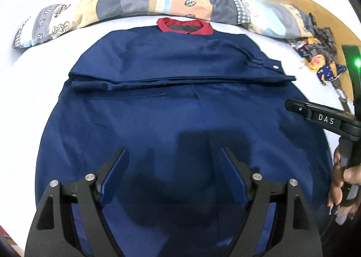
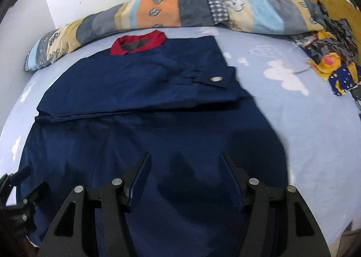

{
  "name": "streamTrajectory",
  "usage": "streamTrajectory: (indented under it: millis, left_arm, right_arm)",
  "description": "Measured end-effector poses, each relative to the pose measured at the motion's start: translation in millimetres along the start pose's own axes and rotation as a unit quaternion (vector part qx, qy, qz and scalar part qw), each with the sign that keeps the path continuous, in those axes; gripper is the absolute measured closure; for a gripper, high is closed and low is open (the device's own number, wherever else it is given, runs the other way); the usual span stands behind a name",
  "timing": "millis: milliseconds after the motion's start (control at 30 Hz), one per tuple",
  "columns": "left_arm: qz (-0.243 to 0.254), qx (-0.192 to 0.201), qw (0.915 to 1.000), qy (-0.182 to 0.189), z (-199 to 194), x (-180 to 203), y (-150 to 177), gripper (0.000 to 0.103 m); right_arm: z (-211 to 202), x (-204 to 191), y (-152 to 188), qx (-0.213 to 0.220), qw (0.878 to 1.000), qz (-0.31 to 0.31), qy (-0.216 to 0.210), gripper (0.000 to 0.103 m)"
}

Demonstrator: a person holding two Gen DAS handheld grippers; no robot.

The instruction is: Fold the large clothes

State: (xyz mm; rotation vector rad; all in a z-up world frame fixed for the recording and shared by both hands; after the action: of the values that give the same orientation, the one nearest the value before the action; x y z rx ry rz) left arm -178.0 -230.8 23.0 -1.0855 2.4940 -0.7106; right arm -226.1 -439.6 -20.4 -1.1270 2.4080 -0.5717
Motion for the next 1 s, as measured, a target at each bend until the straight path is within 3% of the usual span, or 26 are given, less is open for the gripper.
streamTrajectory:
  millis: [200,367,433,667,800,900,1000]
  left_arm:
    - [-0.01,-0.024,0.9994,0.023,16.4,1.1,1.7,0.022]
    - [-0.029,-0.092,0.9946,0.037,41.0,0.3,27.8,0.022]
    - [-0.03,-0.089,0.9952,0.025,37.0,-0.4,30.5,0.022]
    - [-0.016,-0.078,0.9968,0.009,7.6,-0.5,52.1,0.022]
    - [-0.011,-0.088,0.996,0.008,1.5,-1.9,74.3,0.022]
    - [0.0,-0.081,0.9967,-0.003,-6.3,-2.5,82.9,0.022]
    - [0.008,-0.067,0.9977,-0.006,-15.6,-2.6,91.0,0.022]
  right_arm:
    - [10.3,-12.7,2.6,-0.012,1.0,-0.009,0.009,0.039]
    - [23.7,8.2,18.4,-0.038,0.998,-0.035,0.038,0.032]
    - [30.6,24.0,31.3,-0.061,0.997,-0.02,0.042,0.032]
    - [-6.6,74.8,51.8,-0.056,0.994,0.089,0.031,0.032]
    - [-12.0,94.9,81.1,-0.091,0.994,0.054,0.031,0.031]
    - [-34.0,101.7,85.8,-0.068,0.997,0.037,0.029,0.033]
    - [-66.5,121.6,85.9,-0.033,0.996,0.085,-0.001,0.031]
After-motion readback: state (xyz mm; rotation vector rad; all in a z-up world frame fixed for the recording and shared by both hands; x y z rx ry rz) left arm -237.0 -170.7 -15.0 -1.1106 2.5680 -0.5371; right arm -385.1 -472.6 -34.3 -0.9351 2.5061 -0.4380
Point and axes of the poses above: each gripper's, at about its wrist camera, not at the fingertips, and z roughly the way its jaws point, x to its right, y to its underside, the point moved 10 cm from there along z, roughly the way its jaws point, and after that the axes turned 15 degrees about z, right-handed, at the moved point
